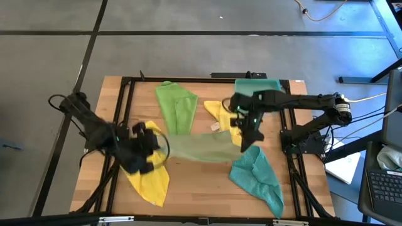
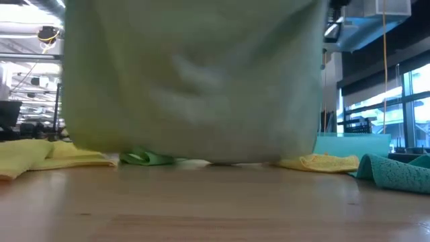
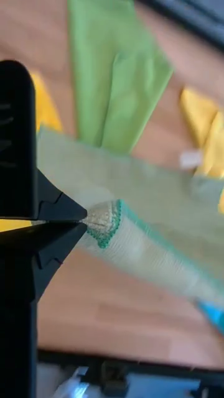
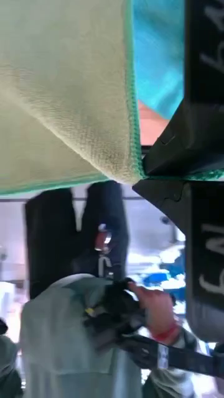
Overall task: Fold microfiber towels
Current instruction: Fold the light green microfiber cloth
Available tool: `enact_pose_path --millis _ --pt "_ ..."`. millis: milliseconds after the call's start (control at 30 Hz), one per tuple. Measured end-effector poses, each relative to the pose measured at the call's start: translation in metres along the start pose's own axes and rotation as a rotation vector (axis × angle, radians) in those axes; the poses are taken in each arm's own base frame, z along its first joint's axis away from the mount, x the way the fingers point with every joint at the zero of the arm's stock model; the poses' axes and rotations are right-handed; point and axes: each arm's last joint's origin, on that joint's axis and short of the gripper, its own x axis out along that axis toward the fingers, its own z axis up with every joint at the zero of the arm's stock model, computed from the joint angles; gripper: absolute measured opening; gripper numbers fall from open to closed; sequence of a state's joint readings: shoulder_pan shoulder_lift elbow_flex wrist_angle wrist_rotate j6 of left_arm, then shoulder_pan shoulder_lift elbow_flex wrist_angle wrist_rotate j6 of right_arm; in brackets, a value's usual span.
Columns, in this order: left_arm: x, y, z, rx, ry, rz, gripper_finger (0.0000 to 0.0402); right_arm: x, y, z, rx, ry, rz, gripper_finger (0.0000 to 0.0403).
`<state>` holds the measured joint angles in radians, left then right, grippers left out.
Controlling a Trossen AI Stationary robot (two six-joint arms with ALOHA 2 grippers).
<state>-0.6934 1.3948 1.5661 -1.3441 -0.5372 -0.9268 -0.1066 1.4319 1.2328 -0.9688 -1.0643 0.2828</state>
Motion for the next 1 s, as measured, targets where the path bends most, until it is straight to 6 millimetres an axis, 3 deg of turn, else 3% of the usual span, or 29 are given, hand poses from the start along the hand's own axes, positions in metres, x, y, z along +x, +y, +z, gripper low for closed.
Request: enact_pose_path --millis 300,500,733,1000 --pt "0.052 -0.099 -0.042 -0.062 0.116 -0.122 0.0000 0.050 -0.016 -0.026 0.008 0.181 0.014 0.0009" --pt "0.085 -0.139 -0.068 -0.121 0.188 -0.160 0.0000 0.069 -0.032 -0.032 -0.004 0.169 -0.019 0.0009" --pt "0.093 -0.140 -0.079 -0.116 0.259 -0.100 0.0000 0.066 -0.043 -0.023 -0.033 0.029 -0.204 0.0009" --pt "0.099 -0.101 -0.083 0.068 0.292 0.261 0.0000 0.046 -0.060 -0.011 -0.094 -0.157 -0.543 0.0009"
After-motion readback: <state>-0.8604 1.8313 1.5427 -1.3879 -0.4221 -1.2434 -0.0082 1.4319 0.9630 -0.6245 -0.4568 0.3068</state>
